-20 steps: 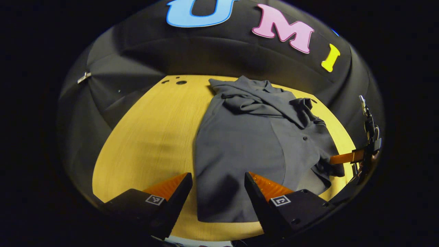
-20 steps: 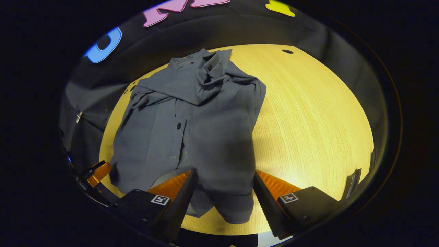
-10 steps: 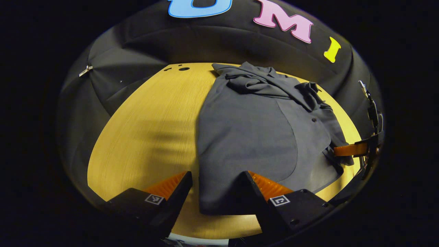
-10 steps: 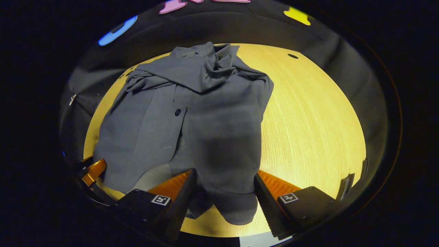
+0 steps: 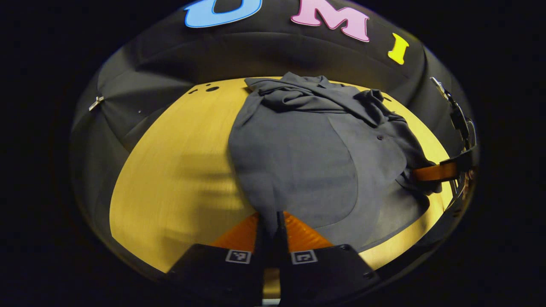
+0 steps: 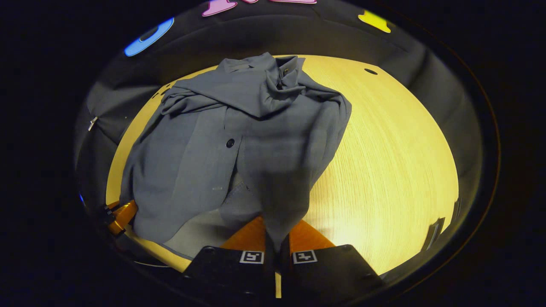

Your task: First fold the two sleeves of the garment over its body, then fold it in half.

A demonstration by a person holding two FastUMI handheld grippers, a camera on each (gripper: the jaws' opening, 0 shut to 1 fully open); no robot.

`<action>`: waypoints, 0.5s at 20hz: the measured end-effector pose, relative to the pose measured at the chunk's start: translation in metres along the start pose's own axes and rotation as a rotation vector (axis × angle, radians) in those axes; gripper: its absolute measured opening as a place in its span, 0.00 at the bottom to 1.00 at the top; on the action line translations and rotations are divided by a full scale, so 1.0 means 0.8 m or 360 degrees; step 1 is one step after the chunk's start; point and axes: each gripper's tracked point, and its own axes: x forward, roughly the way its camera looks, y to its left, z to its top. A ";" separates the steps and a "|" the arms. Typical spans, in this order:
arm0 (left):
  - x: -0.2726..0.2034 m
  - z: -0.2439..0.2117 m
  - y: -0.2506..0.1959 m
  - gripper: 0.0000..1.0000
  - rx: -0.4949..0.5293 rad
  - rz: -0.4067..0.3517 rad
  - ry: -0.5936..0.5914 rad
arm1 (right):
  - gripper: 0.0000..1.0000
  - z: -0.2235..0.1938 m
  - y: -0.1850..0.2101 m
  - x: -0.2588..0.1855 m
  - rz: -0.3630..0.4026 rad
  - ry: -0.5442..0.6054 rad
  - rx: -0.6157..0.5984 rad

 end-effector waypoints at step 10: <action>-0.030 0.059 -0.005 0.05 -0.0199 -0.0147 -0.0067 | 0.06 0.041 0.002 -0.026 0.0144 -0.0154 0.0125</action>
